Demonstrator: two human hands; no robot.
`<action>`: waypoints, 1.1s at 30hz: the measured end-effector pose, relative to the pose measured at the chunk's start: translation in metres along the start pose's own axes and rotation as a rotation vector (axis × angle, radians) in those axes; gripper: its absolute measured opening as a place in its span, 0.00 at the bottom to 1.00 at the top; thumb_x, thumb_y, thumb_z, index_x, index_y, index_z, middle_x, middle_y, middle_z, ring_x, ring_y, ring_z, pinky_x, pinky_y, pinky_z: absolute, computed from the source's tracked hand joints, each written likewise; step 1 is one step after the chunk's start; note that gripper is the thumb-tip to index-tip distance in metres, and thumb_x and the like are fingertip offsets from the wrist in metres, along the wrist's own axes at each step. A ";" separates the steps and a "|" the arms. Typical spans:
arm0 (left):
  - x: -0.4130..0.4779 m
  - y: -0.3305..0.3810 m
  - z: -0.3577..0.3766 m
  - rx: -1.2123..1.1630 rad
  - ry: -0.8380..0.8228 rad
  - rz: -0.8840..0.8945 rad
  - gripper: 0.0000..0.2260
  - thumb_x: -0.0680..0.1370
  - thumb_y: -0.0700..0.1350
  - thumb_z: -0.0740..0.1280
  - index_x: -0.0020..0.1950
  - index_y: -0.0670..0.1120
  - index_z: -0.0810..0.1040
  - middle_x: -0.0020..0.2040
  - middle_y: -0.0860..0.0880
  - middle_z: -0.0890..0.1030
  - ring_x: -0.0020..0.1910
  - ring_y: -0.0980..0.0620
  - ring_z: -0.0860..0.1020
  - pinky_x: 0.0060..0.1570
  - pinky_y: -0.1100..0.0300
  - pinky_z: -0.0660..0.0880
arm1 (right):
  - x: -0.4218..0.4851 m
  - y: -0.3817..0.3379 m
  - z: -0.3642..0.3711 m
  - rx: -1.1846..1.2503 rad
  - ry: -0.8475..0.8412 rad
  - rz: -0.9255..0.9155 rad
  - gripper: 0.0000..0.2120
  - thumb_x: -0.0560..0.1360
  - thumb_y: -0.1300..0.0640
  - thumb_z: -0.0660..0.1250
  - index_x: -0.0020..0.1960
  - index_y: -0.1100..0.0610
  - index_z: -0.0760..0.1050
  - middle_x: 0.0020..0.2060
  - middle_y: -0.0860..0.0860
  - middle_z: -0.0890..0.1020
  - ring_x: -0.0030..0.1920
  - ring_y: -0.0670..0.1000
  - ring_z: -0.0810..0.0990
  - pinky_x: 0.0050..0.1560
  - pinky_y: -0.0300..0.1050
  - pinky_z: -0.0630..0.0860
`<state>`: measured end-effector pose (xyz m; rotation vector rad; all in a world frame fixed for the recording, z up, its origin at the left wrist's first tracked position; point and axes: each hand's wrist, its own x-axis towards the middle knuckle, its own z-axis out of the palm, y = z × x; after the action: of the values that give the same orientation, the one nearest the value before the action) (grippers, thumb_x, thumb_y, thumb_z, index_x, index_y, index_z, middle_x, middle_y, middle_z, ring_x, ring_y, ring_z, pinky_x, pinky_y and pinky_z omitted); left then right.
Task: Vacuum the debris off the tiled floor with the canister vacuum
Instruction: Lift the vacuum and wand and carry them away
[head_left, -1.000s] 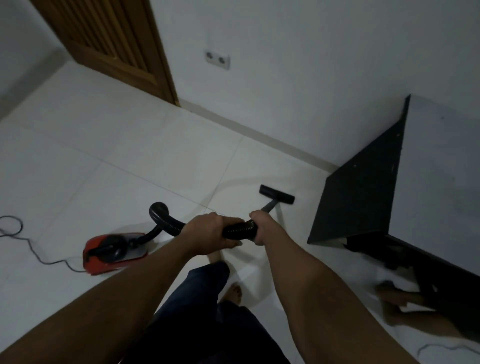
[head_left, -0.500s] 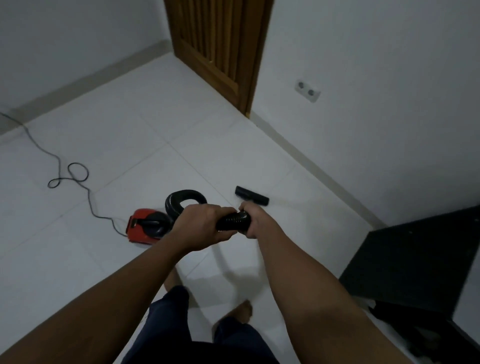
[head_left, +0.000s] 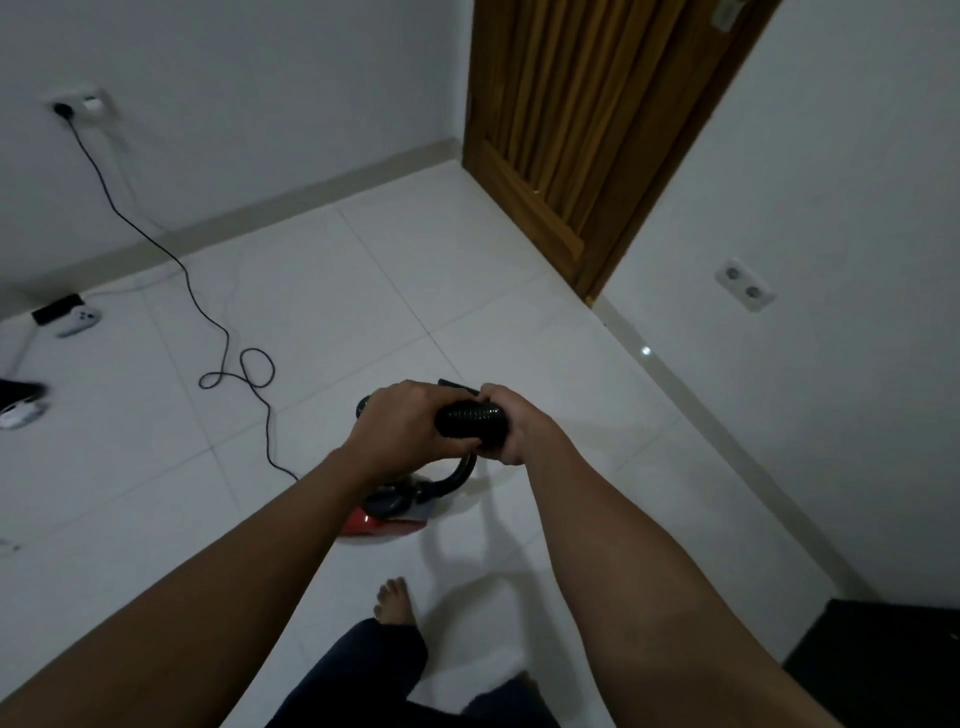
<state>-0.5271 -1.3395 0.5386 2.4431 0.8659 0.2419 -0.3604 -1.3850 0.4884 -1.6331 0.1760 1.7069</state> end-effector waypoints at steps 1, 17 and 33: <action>0.004 -0.007 -0.008 -0.014 0.018 -0.017 0.15 0.68 0.60 0.73 0.54 0.60 0.81 0.36 0.60 0.80 0.35 0.59 0.76 0.35 0.61 0.71 | 0.004 -0.007 0.009 0.008 -0.017 -0.002 0.15 0.73 0.57 0.62 0.59 0.60 0.74 0.43 0.57 0.80 0.41 0.55 0.82 0.35 0.43 0.82; 0.074 -0.065 -0.060 -0.030 0.184 -0.247 0.17 0.69 0.57 0.77 0.56 0.58 0.82 0.39 0.57 0.83 0.38 0.56 0.79 0.40 0.57 0.77 | 0.069 -0.091 0.062 -0.358 -0.105 -0.051 0.19 0.75 0.42 0.60 0.47 0.57 0.78 0.39 0.55 0.82 0.41 0.55 0.82 0.51 0.51 0.81; 0.144 -0.100 -0.095 -0.053 0.276 -0.383 0.23 0.68 0.58 0.78 0.62 0.55 0.81 0.50 0.56 0.85 0.47 0.55 0.82 0.48 0.56 0.78 | 0.130 -0.145 0.102 -1.141 0.084 -0.475 0.18 0.76 0.40 0.66 0.49 0.55 0.77 0.40 0.53 0.83 0.37 0.53 0.82 0.40 0.48 0.81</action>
<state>-0.5001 -1.1434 0.5636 2.1699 1.4040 0.4584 -0.3434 -1.1700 0.4454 -2.2409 -1.2582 1.3836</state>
